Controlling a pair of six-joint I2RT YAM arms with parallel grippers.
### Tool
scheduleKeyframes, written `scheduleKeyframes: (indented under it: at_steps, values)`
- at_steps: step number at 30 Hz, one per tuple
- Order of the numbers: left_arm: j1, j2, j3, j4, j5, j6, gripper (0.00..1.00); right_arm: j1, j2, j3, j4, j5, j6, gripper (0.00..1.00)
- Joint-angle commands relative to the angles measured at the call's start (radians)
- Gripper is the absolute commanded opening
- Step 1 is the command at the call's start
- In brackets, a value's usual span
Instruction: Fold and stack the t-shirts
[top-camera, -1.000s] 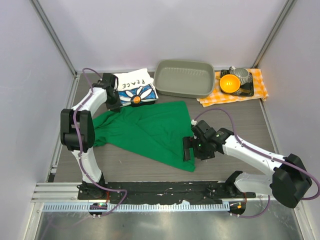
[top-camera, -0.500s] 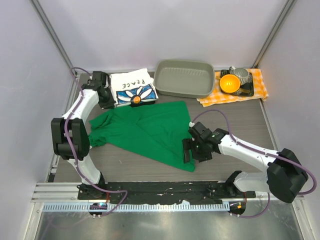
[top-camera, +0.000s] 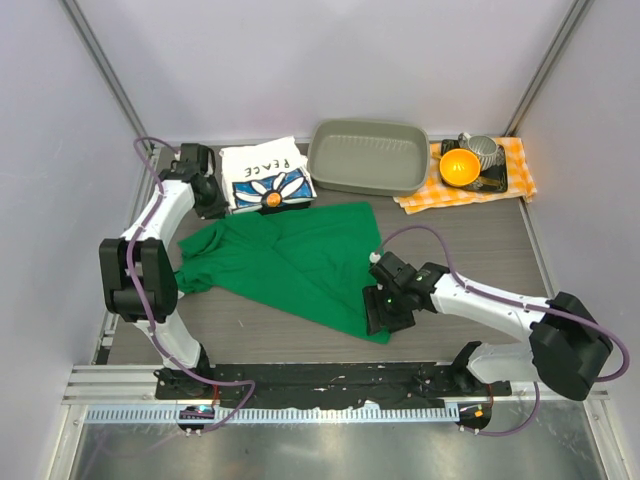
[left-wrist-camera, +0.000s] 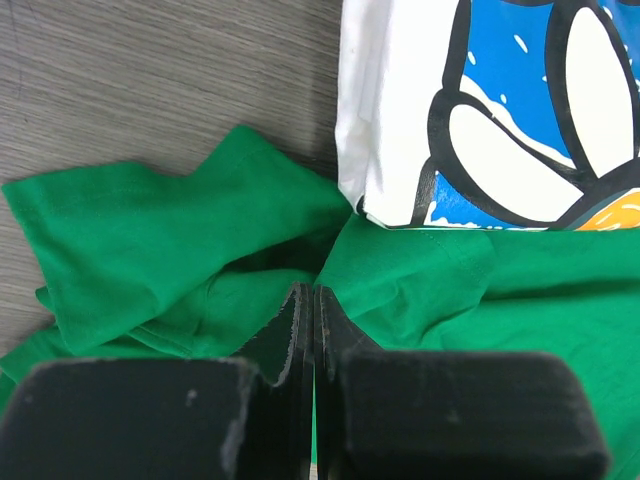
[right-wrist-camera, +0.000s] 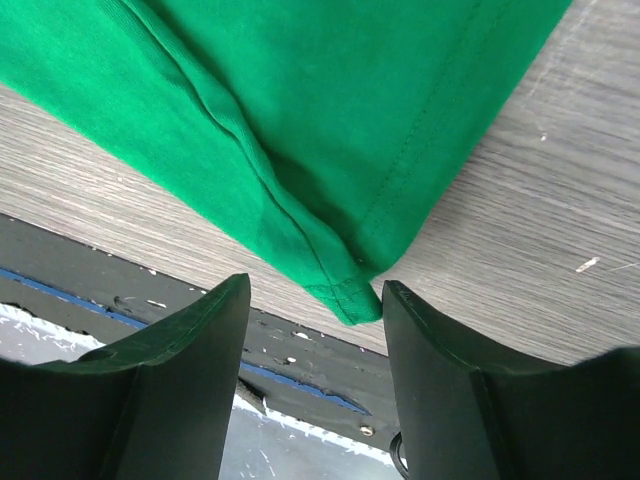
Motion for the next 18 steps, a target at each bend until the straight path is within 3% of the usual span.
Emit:
scheduleKeyframes:
  at_steps: [1,4,7,8,11,18]
  values:
    - [0.009,-0.018,-0.006,0.030,0.016,-0.011,0.00,0.030,0.013,-0.021,0.047,-0.017,0.031,0.61]
    - [0.011,-0.019,-0.007,0.032,0.016,-0.011,0.00,0.044,0.019,-0.023,0.051,-0.012,0.039,0.55]
    - [0.012,-0.029,-0.010,0.032,0.018,-0.014,0.00,0.050,0.019,-0.013,0.041,0.004,0.041,0.34]
    - [0.011,-0.032,-0.013,0.033,0.018,-0.014,0.00,0.051,0.018,-0.009,0.039,0.009,0.041,0.21]
    - [0.012,-0.039,-0.018,0.032,0.018,-0.016,0.00,0.050,0.023,-0.007,0.031,0.023,0.039,0.01]
    - [0.012,-0.143,-0.020,0.030,0.087,-0.036,0.00,0.064,-0.034,0.088,-0.053,0.162,0.021,0.01]
